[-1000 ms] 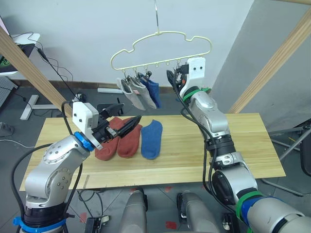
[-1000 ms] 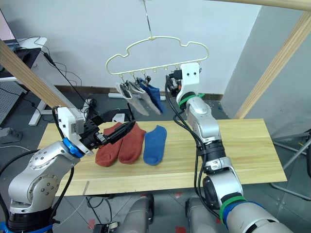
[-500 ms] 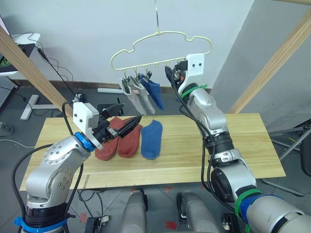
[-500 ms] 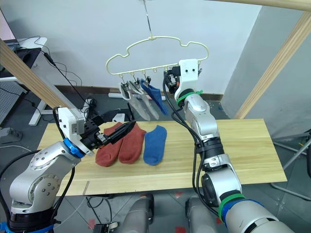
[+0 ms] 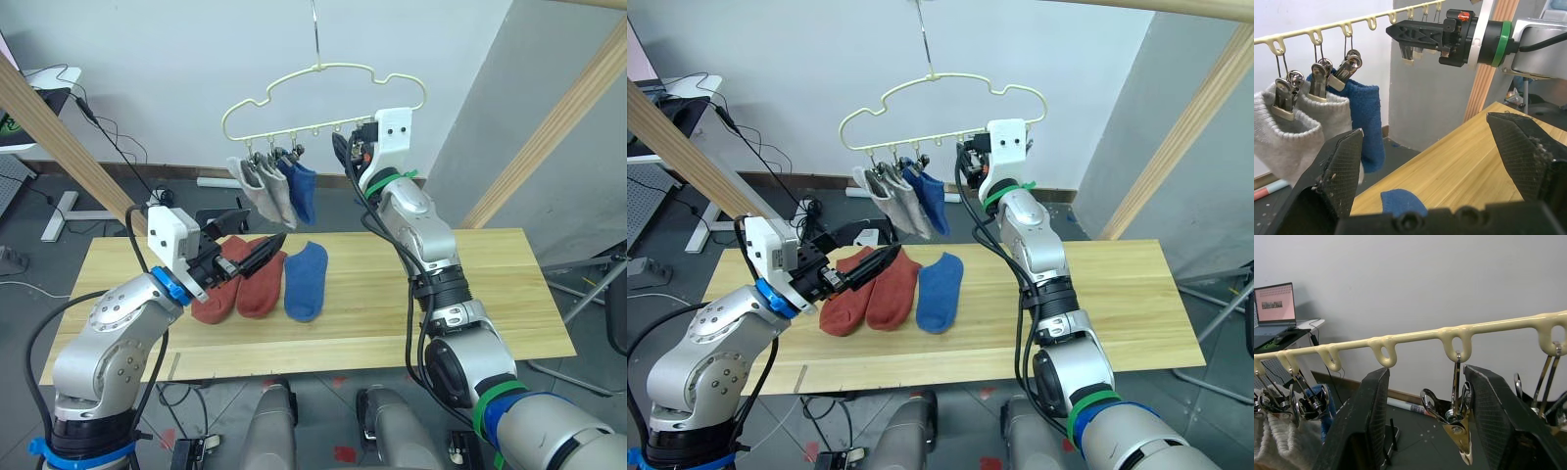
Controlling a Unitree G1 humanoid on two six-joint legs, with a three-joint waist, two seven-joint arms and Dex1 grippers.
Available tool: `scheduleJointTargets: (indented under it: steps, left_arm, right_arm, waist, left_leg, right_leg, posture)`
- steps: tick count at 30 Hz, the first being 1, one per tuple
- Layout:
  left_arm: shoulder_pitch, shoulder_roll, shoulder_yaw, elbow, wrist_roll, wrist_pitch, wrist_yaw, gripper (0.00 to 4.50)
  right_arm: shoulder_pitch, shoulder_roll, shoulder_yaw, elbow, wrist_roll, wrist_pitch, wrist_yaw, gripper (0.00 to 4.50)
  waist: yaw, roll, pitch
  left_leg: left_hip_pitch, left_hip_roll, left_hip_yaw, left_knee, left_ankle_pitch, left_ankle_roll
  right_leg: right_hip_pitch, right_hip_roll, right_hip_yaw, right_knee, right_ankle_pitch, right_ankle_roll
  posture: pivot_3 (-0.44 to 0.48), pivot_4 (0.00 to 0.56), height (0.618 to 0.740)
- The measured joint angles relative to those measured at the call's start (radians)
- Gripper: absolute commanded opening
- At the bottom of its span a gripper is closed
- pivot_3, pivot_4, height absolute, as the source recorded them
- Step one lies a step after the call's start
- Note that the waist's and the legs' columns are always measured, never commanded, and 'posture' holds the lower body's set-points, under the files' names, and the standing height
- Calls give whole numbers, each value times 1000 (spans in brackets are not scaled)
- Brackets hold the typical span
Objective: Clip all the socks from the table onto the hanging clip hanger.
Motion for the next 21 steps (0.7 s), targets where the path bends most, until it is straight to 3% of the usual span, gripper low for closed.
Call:
scheduleJointTargets:
  steps: [18,21]
  left_arm:
    - [0,0,-6,-1,0,0,15,4500]
    - [0,0,-6,-4,-1,0,16,4500]
  right_arm:
    - [0,1,1,7,-1,10,13,2518]
    - [0,1,1,7,-1,10,14,1887]
  waist:
    - [0,0,0]
    - [0,0,0]
  left_leg:
    - [0,0,0,0,0,0]
    - [0,0,0,0,0,0]
  right_leg:
    - [0,0,0,0,0,0]
    - [0,0,0,0,0,0]
  posture:
    - [74,260,740]
    - [71,253,740]
